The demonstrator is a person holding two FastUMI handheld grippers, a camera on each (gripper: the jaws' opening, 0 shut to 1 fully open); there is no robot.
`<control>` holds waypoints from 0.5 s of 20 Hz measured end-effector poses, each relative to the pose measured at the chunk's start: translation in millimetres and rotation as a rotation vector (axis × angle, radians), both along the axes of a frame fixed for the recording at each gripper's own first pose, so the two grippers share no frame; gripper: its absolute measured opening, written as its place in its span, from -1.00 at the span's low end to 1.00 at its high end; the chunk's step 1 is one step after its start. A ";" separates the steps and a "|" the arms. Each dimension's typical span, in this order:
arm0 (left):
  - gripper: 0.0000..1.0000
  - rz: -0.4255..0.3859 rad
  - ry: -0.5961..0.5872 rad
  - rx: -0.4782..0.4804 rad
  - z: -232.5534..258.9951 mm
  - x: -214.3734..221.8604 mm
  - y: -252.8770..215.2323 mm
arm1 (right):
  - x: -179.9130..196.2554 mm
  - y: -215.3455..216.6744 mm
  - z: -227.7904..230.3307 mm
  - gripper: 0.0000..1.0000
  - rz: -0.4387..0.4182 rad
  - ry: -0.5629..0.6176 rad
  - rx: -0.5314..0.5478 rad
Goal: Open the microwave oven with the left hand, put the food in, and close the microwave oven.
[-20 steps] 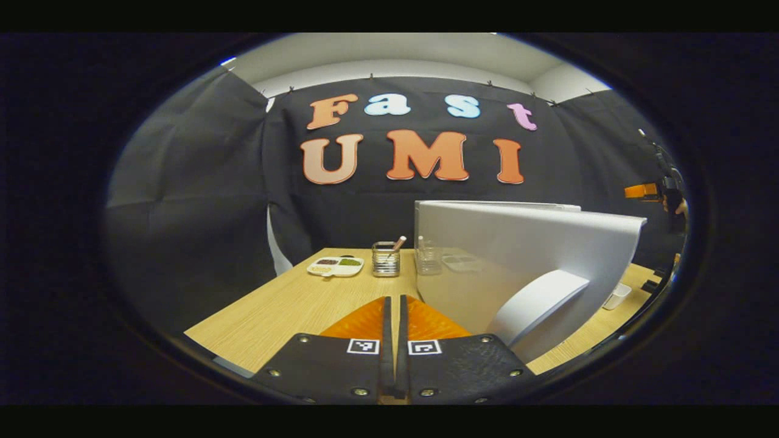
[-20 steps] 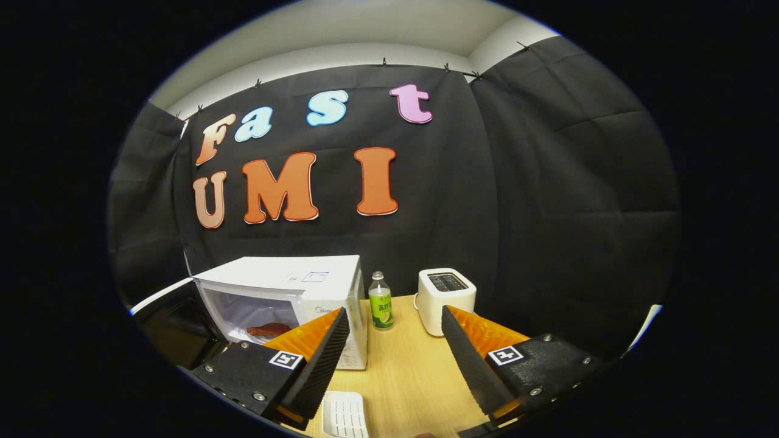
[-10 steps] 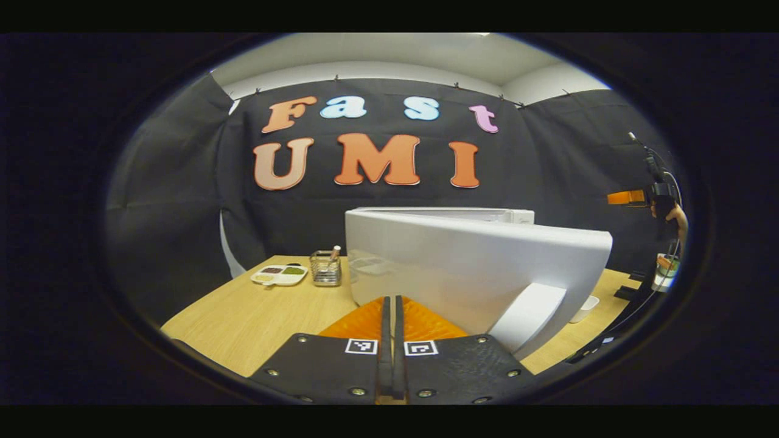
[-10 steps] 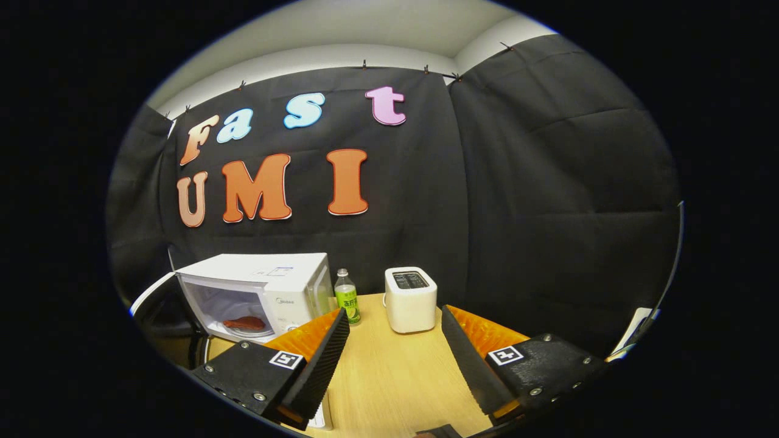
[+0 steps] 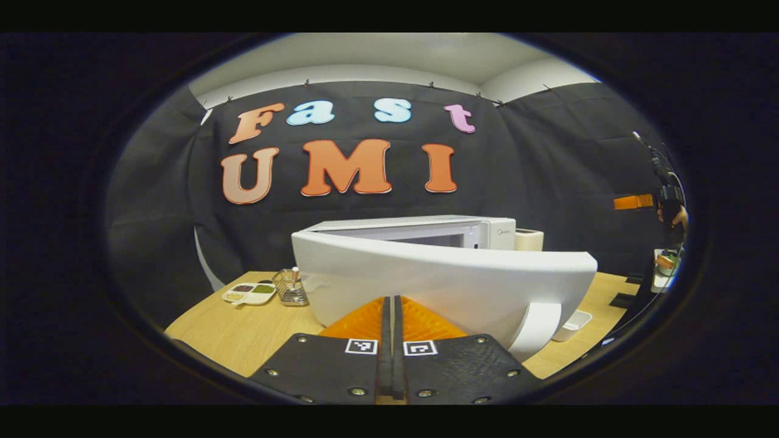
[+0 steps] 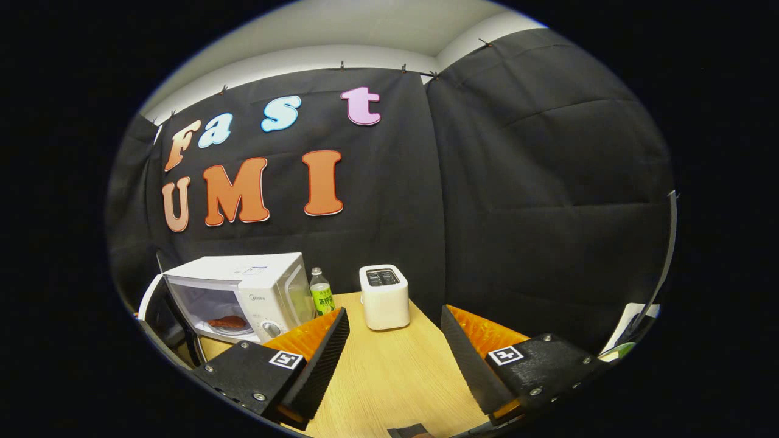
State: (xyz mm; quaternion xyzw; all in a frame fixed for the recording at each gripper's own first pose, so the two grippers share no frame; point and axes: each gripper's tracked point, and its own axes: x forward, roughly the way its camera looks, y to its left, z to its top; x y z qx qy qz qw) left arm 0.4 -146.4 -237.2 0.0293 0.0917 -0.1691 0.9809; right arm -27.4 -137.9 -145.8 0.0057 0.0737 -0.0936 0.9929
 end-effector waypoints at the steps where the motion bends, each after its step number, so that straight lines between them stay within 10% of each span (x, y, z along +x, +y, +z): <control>1: -1.00 -0.004 0.001 -0.003 -0.5 4.0 -5.3 | -0.6 -2.7 0.0 0.89 -0.006 0.000 -0.003; 10: -1.00 0.010 0.033 -0.031 -16.1 60.1 -38.5 | -15.0 -17.8 3.2 0.89 -0.042 -0.001 -0.015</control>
